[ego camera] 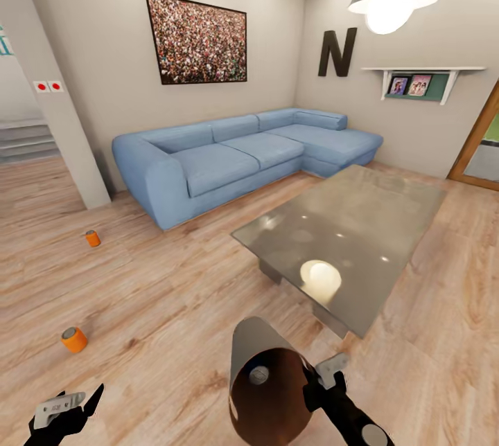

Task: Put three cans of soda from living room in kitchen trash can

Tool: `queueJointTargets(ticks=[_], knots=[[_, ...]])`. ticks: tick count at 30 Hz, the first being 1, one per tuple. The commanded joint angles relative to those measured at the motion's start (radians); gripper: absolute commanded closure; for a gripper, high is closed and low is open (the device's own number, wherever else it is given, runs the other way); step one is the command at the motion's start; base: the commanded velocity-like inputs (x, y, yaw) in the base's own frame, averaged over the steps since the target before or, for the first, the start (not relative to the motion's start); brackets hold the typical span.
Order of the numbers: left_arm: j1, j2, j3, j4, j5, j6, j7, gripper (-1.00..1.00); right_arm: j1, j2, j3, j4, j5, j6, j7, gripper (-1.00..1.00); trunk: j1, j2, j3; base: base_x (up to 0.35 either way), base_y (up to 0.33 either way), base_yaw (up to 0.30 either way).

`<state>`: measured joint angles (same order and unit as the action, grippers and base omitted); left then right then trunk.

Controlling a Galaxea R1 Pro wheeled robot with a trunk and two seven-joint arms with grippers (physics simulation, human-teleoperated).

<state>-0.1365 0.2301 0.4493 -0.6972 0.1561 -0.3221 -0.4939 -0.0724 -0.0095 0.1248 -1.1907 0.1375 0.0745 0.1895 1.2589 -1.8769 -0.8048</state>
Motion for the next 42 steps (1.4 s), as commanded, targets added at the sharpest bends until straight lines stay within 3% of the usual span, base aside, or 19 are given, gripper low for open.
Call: queueJointTargets(ticks=[1,13,42], knots=[[0.000,0.000,0.000,0.000,0.000,0.000,0.000,-1.00,-0.001,0.000,0.002,-0.001,-0.008,0.001,0.004,1.00,0.000,0.000,0.000,0.011,0.282,0.001],[0.000,0.000,0.000,-0.001,0.002,0.001,0.000,-1.00,-0.001,-0.001,0.007,0.000,-0.010,0.002,-0.009,1.00,0.000,0.000,0.000,0.075,0.271,0.000],[0.000,0.000,0.000,-0.001,0.005,0.002,-0.008,-1.00,-0.012,0.006,0.004,0.042,-0.019,0.001,-0.009,1.00,0.000,0.000,0.000,0.284,0.153,0.000]])
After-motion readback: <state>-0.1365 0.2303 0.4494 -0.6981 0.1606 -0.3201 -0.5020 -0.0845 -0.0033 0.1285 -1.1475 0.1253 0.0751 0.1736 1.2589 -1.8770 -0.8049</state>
